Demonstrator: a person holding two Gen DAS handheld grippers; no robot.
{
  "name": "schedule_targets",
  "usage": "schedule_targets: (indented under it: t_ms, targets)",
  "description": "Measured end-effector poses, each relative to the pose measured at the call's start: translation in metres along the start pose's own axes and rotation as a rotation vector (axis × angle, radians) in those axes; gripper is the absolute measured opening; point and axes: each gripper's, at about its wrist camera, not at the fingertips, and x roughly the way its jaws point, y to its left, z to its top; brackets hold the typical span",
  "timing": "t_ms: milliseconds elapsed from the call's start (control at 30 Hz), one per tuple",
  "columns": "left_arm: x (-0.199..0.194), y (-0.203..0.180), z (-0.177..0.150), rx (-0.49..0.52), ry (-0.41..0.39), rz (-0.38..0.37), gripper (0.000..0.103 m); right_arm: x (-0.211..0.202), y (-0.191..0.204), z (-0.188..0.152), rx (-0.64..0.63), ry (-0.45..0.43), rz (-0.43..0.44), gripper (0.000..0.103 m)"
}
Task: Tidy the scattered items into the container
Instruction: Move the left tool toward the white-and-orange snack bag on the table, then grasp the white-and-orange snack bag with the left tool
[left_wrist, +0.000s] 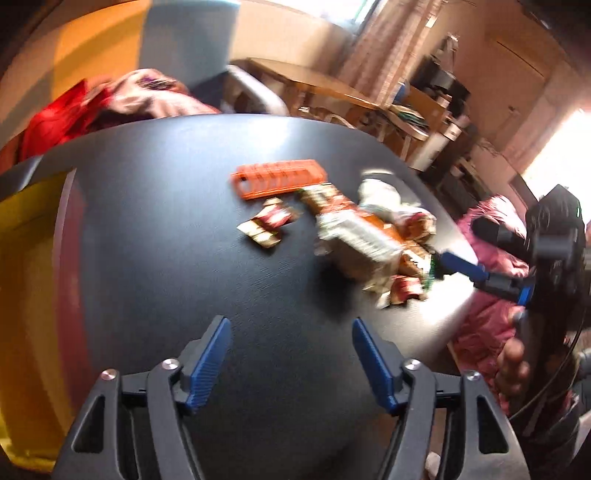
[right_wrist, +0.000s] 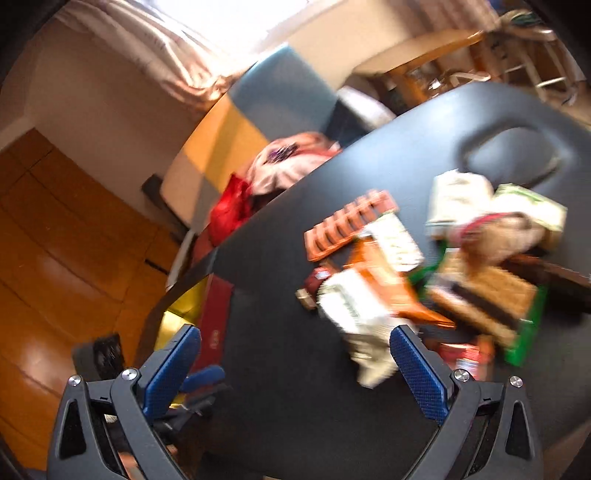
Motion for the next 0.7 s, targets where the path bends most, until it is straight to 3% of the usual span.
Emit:
schedule_targets:
  t_ms: [133,367,700]
  targets:
    - [0.018,-0.018,0.022,-0.011,0.023,-0.096,0.079,-0.026,-0.021,-0.015,0.024,-0.02,-0.088,0.103]
    - [0.056,-0.032,0.045,-0.087,0.08,-0.175,0.079,-0.037,-0.044,-0.027,0.046,-0.032,-0.153,0.103]
    - [0.087,-0.025,0.053,-0.22,0.113,-0.142,0.08,-0.023,-0.056,-0.034,0.039,-0.019,-0.182,0.103]
